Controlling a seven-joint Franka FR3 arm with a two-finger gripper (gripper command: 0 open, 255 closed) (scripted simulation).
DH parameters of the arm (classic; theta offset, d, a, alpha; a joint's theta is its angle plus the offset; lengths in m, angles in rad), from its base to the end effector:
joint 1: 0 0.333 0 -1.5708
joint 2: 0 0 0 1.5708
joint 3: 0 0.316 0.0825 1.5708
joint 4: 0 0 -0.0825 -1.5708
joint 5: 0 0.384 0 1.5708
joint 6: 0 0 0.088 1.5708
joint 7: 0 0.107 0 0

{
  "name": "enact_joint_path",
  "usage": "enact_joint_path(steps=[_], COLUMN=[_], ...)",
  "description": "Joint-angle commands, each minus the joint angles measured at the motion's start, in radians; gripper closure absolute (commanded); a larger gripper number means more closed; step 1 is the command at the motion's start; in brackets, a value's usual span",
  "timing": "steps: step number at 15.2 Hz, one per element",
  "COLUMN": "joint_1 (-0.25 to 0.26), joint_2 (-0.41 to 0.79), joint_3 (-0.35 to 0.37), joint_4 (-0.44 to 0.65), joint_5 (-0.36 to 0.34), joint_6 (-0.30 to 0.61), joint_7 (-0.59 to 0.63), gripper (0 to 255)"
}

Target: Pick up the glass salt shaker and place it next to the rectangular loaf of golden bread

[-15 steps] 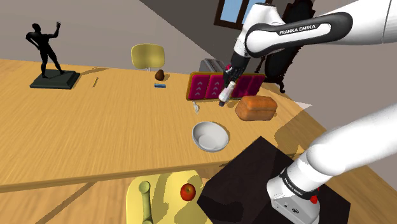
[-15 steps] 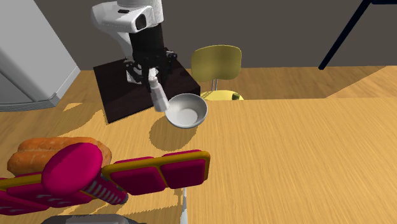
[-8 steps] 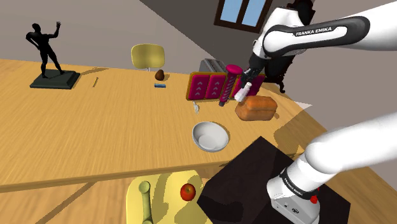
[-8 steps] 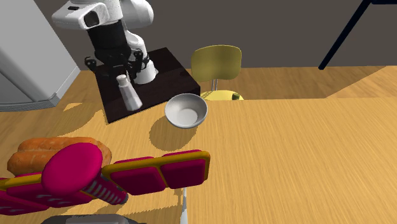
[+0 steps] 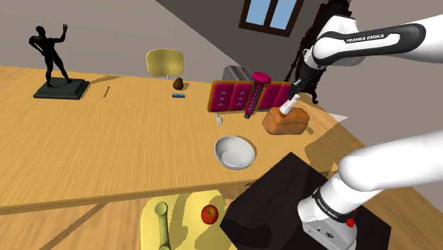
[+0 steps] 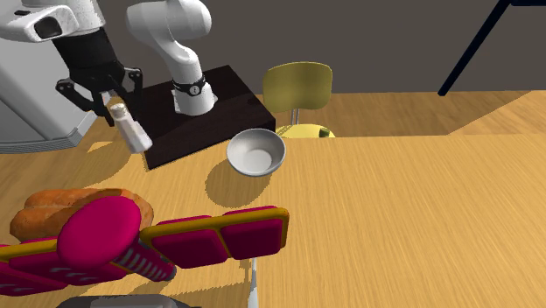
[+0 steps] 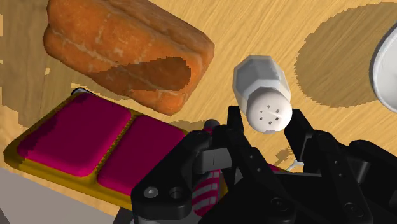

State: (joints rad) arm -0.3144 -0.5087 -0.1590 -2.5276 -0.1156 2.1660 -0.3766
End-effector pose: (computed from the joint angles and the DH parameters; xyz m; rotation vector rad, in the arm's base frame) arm 0.3564 -0.1898 0.4615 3.0566 -0.0374 0.1870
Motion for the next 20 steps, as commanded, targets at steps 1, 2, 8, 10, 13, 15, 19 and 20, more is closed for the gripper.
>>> enact_joint_path(steps=[1, 2, 8, 10, 13, 15, 19, 20], joint_1=[-0.021, -0.032, -0.078, -0.078, -0.078, -0.078, -0.077, -0.076], joint_2=[0.0, 0.0, 0.022, 0.033, 0.05, 0.064, 0.095, 0.103], joint_3=[-0.041, -0.062, -0.167, -0.171, -0.178, -0.182, -0.192, -0.195], joint_4=[0.003, 0.005, 0.021, 0.002, -0.026, -0.044, -0.077, -0.084], joint_5=[-0.014, -0.021, -0.049, -0.05, -0.052, -0.052, -0.052, -0.052], joint_6=[0.0, 0.0, 0.015, 0.045, 0.091, 0.121, 0.185, 0.201], joint_7=[-0.054, -0.08, -0.209, -0.209, -0.211, -0.212, -0.215, -0.216], gripper=[255, 255, 255, 255, 255, 255, 255, 255])
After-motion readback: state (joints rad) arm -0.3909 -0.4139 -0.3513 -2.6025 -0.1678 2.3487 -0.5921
